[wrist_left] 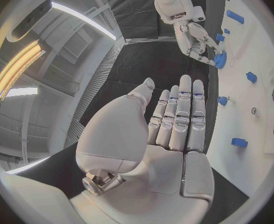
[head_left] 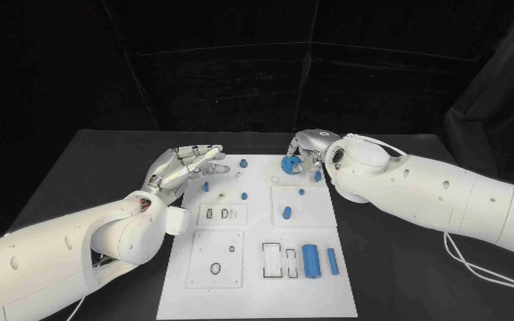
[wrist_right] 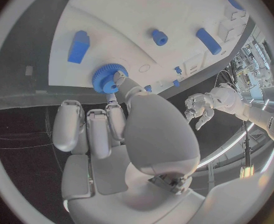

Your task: Assemble the parts on the task board

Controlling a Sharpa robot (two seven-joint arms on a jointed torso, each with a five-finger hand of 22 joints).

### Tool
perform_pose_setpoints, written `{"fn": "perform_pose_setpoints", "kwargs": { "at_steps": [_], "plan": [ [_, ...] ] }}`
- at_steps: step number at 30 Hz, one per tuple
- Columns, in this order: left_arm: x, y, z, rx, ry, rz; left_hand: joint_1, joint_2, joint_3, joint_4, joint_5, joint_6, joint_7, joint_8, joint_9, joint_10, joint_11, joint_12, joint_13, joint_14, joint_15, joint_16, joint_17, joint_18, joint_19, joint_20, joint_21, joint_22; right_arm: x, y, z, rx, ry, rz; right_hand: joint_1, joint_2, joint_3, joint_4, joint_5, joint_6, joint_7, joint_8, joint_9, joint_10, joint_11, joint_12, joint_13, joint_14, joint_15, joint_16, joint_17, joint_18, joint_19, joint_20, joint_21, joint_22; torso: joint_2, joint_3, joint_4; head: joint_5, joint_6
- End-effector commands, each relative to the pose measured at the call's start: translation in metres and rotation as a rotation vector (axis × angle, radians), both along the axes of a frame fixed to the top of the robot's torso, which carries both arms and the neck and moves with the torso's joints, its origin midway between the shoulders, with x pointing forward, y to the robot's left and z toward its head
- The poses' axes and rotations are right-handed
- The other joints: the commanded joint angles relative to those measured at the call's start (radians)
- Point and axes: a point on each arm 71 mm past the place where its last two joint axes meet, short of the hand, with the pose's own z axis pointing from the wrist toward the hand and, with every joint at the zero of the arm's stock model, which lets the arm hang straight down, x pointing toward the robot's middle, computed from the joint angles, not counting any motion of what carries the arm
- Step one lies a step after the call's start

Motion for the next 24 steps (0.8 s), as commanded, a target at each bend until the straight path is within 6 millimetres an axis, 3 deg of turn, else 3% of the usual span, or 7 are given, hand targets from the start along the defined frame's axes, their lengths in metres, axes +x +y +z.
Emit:
{"fn": "perform_pose_setpoints", "kwargs": {
  "at_steps": [1, 5, 10, 13, 19, 24],
  "plan": [
    [0.000, 0.000, 0.001, -0.007, -0.005, -0.011, -0.002, 0.010, -0.001, -0.007, 0.000, 0.005, 0.001, -0.005, -0.001, 0.006, 0.001, -0.005, -0.001, 0.002, 0.003, -0.005, 0.001, 0.015, 0.006, 0.001, -0.006, -0.001, -0.005, 0.008, 0.012, 0.045, -0.134, 0.043, -0.033, 0.005, 0.061, -0.007, 0.011, 0.075, -0.025, 0.017, 0.005, -0.006, -0.009, -0.017, -0.011, 0.062, -0.013, 0.002, 0.030, -0.015, 0.008, -0.006, 0.008, 0.005, 0.000, -0.0004, 0.0005, 0.001, 0.002],
    [0.001, 0.003, 0.001, -0.004, -0.006, -0.003, -0.002, 0.010, 0.000, -0.008, 0.000, 0.005, 0.001, -0.006, -0.001, 0.006, 0.001, -0.005, -0.001, 0.002, 0.003, -0.006, 0.002, 0.015, 0.007, 0.000, -0.007, -0.002, -0.012, 0.017, 0.017, 0.094, -0.148, 0.070, -0.085, -0.018, 0.099, -0.006, 0.015, 0.079, -0.027, 0.010, 0.003, -0.002, -0.010, -0.021, -0.009, 0.062, -0.011, 0.002, 0.032, -0.016, 0.011, -0.008, 0.010, 0.011, -0.002, -0.0015, 0.0008, 0.002, 0.005],
    [0.001, 0.005, 0.001, -0.002, -0.008, 0.001, -0.002, 0.010, 0.000, -0.008, 0.000, 0.005, 0.001, -0.006, -0.001, 0.006, 0.001, -0.005, -0.001, 0.002, 0.003, -0.006, 0.002, 0.015, 0.007, 0.000, -0.007, -0.002, -0.021, 0.035, 0.021, 0.133, -0.150, 0.108, -0.117, -0.031, 0.115, 0.000, 0.015, 0.076, -0.025, 0.003, 0.002, 0.000, -0.008, -0.023, -0.008, 0.062, -0.010, 0.001, 0.031, -0.016, 0.013, -0.008, 0.012, 0.014, -0.001, -0.0022, 0.0022, 0.007, 0.008],
    [0.001, 0.007, 0.002, -0.001, -0.010, 0.005, -0.002, 0.010, 0.001, -0.010, -0.001, 0.005, 0.001, -0.006, -0.001, 0.006, 0.001, -0.006, -0.001, 0.002, 0.003, -0.007, 0.002, 0.015, 0.007, 0.000, -0.007, -0.002, -0.024, 0.047, 0.022, 0.147, -0.149, 0.129, -0.128, -0.036, 0.120, 0.001, 0.017, 0.076, -0.025, 0.001, 0.002, 0.001, -0.008, -0.024, -0.007, 0.062, -0.010, 0.001, 0.030, -0.017, 0.014, -0.008, 0.012, 0.015, 0.000, -0.0020, 0.0035, 0.009, 0.008],
    [0.003, 0.012, 0.005, -0.001, -0.015, 0.018, -0.002, 0.010, 0.001, -0.010, -0.001, 0.005, 0.001, -0.006, -0.001, 0.006, 0.001, -0.006, -0.001, 0.002, 0.003, -0.007, 0.002, 0.015, 0.007, 0.000, -0.007, -0.002, -0.026, 0.078, 0.022, 0.146, -0.141, 0.165, -0.145, -0.043, 0.126, 0.004, 0.021, 0.072, -0.023, -0.005, 0.001, 0.001, -0.006, -0.026, -0.008, 0.062, -0.009, 0.000, 0.029, -0.017, 0.015, -0.007, 0.013, 0.018, 0.000, -0.0057, 0.0079, 0.011, 0.006],
    [0.004, 0.013, 0.007, 0.000, -0.019, 0.024, -0.002, 0.010, 0.001, -0.010, -0.001, 0.005, 0.001, -0.006, -0.001, 0.006, 0.001, -0.006, -0.001, 0.002, 0.003, -0.007, 0.002, 0.015, 0.007, 0.000, -0.007, -0.002, -0.025, 0.095, 0.015, 0.116, -0.118, 0.183, -0.157, -0.048, 0.128, 0.007, 0.022, 0.070, -0.022, -0.008, 0.001, 0.001, -0.005, -0.029, -0.009, 0.062, -0.008, -0.002, 0.027, -0.017, 0.015, -0.006, 0.013, 0.018, 0.002, -0.0040, 0.0063, 0.019, 0.007]
  ]
}}
